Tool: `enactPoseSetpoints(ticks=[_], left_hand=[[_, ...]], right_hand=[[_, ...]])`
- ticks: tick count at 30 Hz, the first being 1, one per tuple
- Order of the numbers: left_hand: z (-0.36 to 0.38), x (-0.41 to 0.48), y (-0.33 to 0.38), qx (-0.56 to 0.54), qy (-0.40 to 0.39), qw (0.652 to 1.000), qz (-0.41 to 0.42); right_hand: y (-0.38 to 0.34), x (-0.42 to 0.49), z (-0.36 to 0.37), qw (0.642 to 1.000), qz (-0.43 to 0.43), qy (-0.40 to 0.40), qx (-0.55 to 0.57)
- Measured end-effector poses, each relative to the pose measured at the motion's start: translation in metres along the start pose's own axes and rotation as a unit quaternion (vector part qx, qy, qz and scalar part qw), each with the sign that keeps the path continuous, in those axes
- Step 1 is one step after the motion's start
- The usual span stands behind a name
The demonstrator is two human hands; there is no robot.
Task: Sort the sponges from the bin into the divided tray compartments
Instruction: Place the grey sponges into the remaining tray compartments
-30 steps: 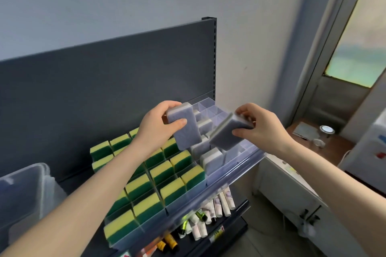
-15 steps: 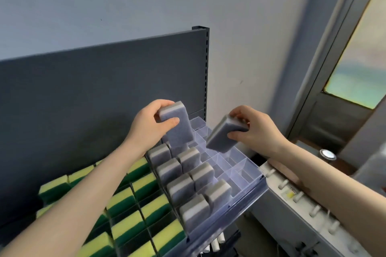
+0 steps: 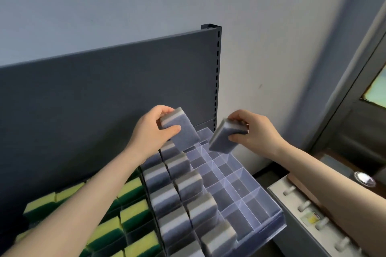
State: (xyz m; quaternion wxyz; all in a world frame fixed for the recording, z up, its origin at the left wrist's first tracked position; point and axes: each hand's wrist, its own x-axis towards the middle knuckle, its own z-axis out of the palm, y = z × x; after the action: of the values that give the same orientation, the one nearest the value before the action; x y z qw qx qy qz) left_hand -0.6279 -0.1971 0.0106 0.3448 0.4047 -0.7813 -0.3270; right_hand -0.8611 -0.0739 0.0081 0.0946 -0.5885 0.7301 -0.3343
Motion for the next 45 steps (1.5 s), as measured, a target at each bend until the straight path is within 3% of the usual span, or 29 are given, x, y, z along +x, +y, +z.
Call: enactPoseSetpoints(ticks=[8,14,31,39,45], left_hand=[[0.021,0.007,-0.002,0.067,0.051,0.995,-0.056],[0.048,0.020,-0.002,0.128,0.044,0.987,-0.088],[0.083,0.037,-0.013,0.267,-0.006,0.956,-0.124],[0.090,0.044,-0.013,0.266,-0.040,0.956,-0.118],[0.090,0.045,-0.018,0.325,-0.090,0.934,-0.121]], right_hand=[[0.033,0.053,0.012,0.997,-0.047,-0.065,0.002],[0.051,0.081,0.026,0.992,-0.079,-0.094,0.015],[0.079,0.115,0.054,0.976,-0.123,-0.178,0.025],[0.067,0.124,0.056,0.966,-0.147,-0.211,-0.025],[0.062,0.128,0.066,0.955,-0.165,-0.235,-0.069]])
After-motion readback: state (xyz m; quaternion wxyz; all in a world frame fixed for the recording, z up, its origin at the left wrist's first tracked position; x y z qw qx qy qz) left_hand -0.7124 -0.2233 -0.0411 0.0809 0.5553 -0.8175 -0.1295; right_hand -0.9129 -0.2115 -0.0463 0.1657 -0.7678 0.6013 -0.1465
